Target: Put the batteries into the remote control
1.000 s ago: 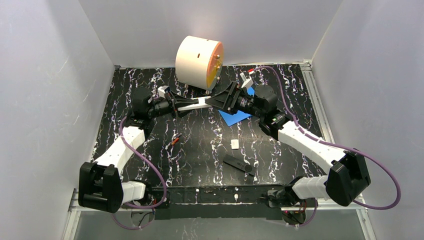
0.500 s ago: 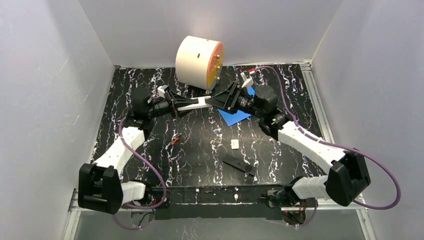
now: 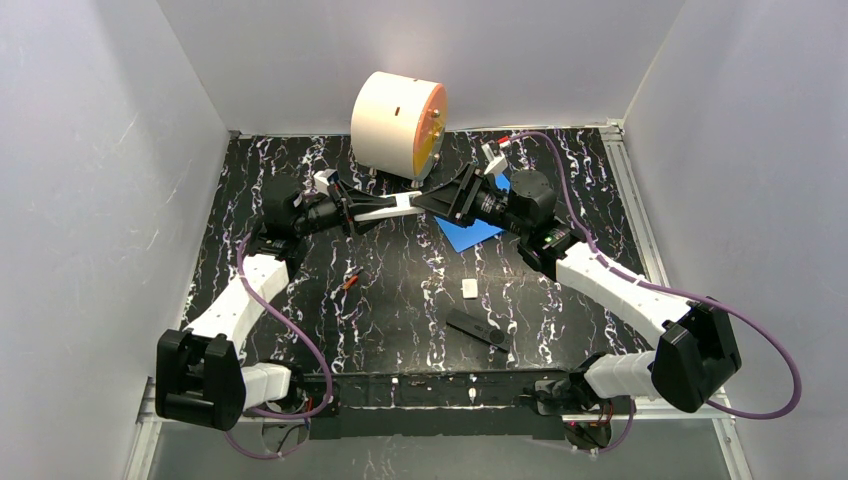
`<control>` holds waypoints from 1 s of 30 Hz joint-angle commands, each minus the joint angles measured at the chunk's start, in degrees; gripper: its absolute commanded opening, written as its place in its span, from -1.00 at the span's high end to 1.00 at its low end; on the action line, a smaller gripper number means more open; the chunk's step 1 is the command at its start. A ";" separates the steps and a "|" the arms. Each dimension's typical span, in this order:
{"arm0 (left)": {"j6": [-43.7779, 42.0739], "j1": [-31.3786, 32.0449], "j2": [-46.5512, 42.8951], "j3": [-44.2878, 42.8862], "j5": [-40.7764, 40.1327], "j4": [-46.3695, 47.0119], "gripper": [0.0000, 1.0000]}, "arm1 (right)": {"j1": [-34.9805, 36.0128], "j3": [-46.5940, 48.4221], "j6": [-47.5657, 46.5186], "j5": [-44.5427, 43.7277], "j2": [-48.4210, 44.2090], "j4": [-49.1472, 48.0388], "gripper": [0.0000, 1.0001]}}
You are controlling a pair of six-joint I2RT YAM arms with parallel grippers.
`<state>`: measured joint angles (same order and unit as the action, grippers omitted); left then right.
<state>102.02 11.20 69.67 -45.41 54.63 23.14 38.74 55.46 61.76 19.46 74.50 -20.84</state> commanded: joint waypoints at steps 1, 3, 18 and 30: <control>-0.90 -0.13 -2.12 -2.60 1.02 1.02 1.00 | 0.02 0.33 0.59 -0.32 -0.53 -3.05 -0.13; -1.05 -0.15 -2.31 -2.57 1.03 1.02 1.00 | 0.02 0.37 0.80 -0.30 -0.35 -3.05 -0.08; -1.82 -0.15 -2.94 -2.84 1.03 1.01 1.00 | 0.02 -0.42 1.41 -0.53 -1.02 -3.50 0.09; -4.88 -0.17 -3.45 -3.10 0.53 0.98 1.00 | 0.02 -2.28 2.47 -0.51 -3.04 -6.24 -0.45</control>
<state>99.59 11.05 68.47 -45.91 54.24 23.14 38.74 53.65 63.96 19.42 73.97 -22.65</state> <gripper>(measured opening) 0.193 0.716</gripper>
